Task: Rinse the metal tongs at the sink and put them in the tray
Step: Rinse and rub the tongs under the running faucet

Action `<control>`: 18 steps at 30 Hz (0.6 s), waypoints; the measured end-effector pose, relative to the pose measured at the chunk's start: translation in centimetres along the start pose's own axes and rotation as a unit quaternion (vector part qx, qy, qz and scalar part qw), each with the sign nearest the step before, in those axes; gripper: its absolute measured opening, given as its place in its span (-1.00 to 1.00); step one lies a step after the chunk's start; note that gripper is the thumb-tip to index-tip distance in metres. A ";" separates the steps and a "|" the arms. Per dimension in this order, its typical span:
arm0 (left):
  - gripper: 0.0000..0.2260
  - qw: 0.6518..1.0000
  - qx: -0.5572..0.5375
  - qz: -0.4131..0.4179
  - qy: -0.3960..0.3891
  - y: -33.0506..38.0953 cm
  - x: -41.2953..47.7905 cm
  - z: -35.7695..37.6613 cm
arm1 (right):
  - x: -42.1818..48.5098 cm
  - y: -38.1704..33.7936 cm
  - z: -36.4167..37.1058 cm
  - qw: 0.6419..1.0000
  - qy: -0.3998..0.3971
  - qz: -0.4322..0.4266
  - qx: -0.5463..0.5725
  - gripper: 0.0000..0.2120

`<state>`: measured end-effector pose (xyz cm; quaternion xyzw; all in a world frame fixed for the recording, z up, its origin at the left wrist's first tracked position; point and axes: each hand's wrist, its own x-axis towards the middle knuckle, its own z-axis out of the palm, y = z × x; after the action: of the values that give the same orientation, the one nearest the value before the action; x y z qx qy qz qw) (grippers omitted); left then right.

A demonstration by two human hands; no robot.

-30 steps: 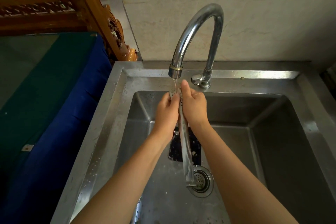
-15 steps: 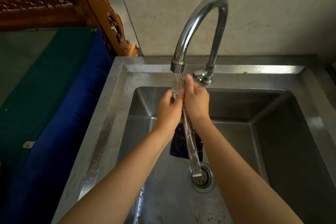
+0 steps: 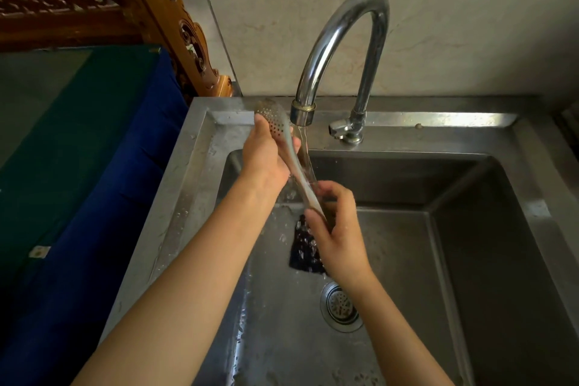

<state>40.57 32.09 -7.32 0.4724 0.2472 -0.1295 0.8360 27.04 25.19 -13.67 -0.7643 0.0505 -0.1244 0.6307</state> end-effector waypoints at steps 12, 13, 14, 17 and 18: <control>-0.89 0.983 0.123 0.075 -0.115 -2.4 -4.1 -1.7 | 4.6 -1.2 0.3 0.991 0.117 0.059 0.011 -0.75; -0.88 0.986 0.112 0.070 -0.100 -2.2 -4.0 -1.4 | 4.4 -1.3 0.3 0.990 0.087 0.091 0.067 -0.83; -0.86 0.990 0.093 0.060 -0.089 -2.2 -3.9 -1.1 | 4.1 -1.4 0.2 0.983 0.046 0.126 0.129 -0.89; -0.70 0.994 0.091 0.036 -0.043 -2.4 -3.7 -0.9 | 3.6 -1.5 0.2 0.974 -0.044 0.150 0.163 -0.79; -0.66 0.993 0.109 0.034 -0.020 -2.4 -3.7 -1.0 | 3.6 -1.6 0.3 0.983 -0.045 0.131 0.124 -0.78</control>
<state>36.03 31.67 -7.49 0.5661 0.1986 -0.1365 0.7883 30.49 24.98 -11.67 -0.6716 0.1055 -0.0113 0.7333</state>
